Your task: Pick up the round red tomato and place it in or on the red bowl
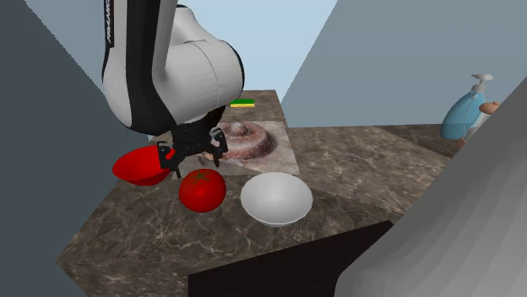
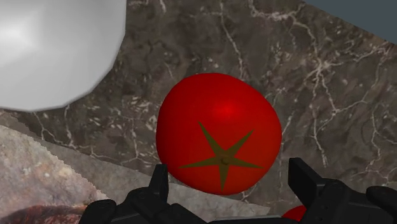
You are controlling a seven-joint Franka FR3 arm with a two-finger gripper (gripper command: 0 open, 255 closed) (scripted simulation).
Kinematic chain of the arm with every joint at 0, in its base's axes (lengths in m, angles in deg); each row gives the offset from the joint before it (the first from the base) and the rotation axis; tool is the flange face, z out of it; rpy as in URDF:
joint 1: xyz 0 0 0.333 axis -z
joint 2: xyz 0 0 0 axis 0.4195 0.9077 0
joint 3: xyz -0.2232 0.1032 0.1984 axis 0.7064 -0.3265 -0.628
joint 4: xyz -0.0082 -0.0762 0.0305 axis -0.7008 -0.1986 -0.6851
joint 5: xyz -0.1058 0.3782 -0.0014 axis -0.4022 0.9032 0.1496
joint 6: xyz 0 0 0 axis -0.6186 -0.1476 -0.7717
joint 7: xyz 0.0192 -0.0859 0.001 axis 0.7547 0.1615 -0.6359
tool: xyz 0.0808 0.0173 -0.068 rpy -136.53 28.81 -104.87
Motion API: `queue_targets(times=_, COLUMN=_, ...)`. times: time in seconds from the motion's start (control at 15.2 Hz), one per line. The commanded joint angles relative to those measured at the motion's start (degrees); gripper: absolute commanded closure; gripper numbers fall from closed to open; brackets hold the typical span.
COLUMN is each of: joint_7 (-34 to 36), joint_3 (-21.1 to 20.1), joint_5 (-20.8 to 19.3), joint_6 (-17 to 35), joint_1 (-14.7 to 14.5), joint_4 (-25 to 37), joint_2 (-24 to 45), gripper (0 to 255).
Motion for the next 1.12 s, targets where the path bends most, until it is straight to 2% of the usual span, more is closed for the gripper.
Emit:
queue_targets(times=0.0, joint_7=0.29, joint_3=0.02, joint_5=-0.37, joint_6=0.38, joint_1=0.03, joint_4=0.0, joint_2=0.39, gripper=0)
queue_targets(times=0.33, joint_7=0.28, joint_3=0.02, joint_5=-0.36, joint_6=0.37, joint_1=0.02, joint_4=0.0, joint_2=0.37, gripper=0)
queue_targets(times=0.4, joint_7=0.28, joint_3=0.02, joint_5=-0.36, joint_6=0.37, joint_1=0.02, joint_4=0.0, joint_2=0.37, gripper=255)
queue_targets(times=1.06, joint_7=-0.33, joint_3=-0.04, joint_5=0.43, joint_6=-0.44, joint_1=-0.03, joint_4=0.09, joint_2=-0.42, gripper=255)
